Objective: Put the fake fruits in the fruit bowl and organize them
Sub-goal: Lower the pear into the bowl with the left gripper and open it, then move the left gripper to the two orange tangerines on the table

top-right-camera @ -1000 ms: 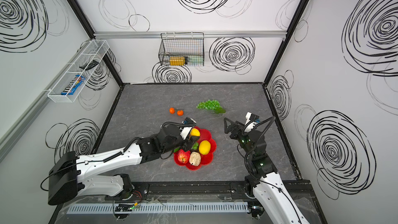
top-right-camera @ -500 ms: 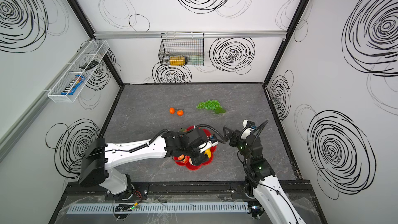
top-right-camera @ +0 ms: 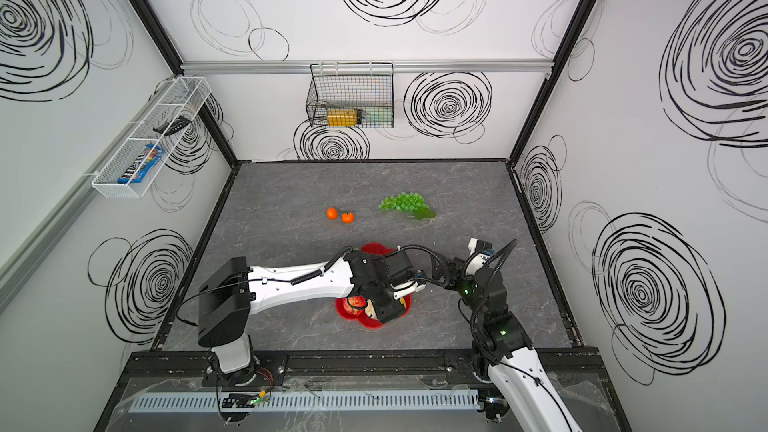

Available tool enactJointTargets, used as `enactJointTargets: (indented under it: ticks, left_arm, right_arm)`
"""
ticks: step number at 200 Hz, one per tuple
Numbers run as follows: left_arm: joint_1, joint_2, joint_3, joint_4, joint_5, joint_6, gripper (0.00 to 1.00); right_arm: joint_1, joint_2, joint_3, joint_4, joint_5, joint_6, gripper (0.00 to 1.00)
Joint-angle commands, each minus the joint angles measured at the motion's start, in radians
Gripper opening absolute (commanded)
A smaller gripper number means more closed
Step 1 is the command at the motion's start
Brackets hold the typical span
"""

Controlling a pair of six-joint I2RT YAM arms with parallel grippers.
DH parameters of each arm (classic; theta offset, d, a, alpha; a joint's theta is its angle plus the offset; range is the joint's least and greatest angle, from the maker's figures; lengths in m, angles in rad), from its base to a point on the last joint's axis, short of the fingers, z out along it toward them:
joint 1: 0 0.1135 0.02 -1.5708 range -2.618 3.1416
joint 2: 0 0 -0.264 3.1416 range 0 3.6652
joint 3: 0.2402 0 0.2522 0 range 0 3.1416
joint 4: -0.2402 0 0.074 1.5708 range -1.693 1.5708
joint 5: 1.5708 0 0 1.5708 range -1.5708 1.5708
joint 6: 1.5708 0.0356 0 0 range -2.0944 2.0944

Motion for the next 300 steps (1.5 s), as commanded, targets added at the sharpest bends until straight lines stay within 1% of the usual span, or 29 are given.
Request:
enactJointTargets:
  ticks: [1,68,97,126,140,186,207,234,258,273,290,300]
  left_arm:
    - [0.011,0.024,0.042,-0.036,0.013,0.027,0.62]
    - [0.019,0.068,0.067,-0.042,0.011,0.034,0.63]
    - [0.020,0.078,0.072,-0.036,-0.008,0.027,0.67]
    - [0.026,0.082,0.075,-0.031,-0.005,0.023,0.69]
    - [0.026,0.078,0.075,-0.029,-0.010,0.021,0.71]
    - [0.028,0.055,0.080,-0.022,-0.013,0.012,0.71]
    - [0.028,0.032,0.070,-0.006,-0.011,0.006,0.76]
    - [0.035,-0.024,0.047,0.041,0.001,-0.013,0.78]
    - [0.066,-0.098,0.015,0.105,0.041,-0.037,0.77]
    - [0.106,-0.159,-0.019,0.164,0.067,-0.058,0.77]
    - [0.189,-0.237,-0.072,0.245,0.068,-0.106,0.77]
    - [0.249,-0.269,-0.093,0.277,0.032,-0.147,0.78]
  right_arm:
    - [0.009,-0.012,-0.008,-0.009,0.012,0.008,0.94]
    - [0.010,-0.016,-0.019,-0.012,0.006,0.016,0.94]
    - [0.009,-0.013,-0.024,-0.006,0.003,0.019,0.94]
    - [0.010,-0.013,-0.025,-0.006,0.000,0.021,0.94]
    - [0.009,-0.012,-0.024,-0.004,-0.001,0.020,0.94]
    - [0.011,-0.009,-0.033,0.005,-0.009,0.030,0.94]
    - [0.010,-0.007,-0.028,0.005,-0.010,0.030,0.94]
    - [0.009,-0.004,-0.018,-0.001,-0.008,0.028,0.94]
    - [0.009,-0.002,-0.007,-0.004,-0.006,0.024,0.94]
    - [0.009,-0.005,0.004,-0.009,0.001,0.018,0.94]
    - [0.008,-0.006,0.017,-0.012,0.003,0.012,0.94]
    - [0.009,-0.005,0.024,-0.012,0.003,0.010,0.94]
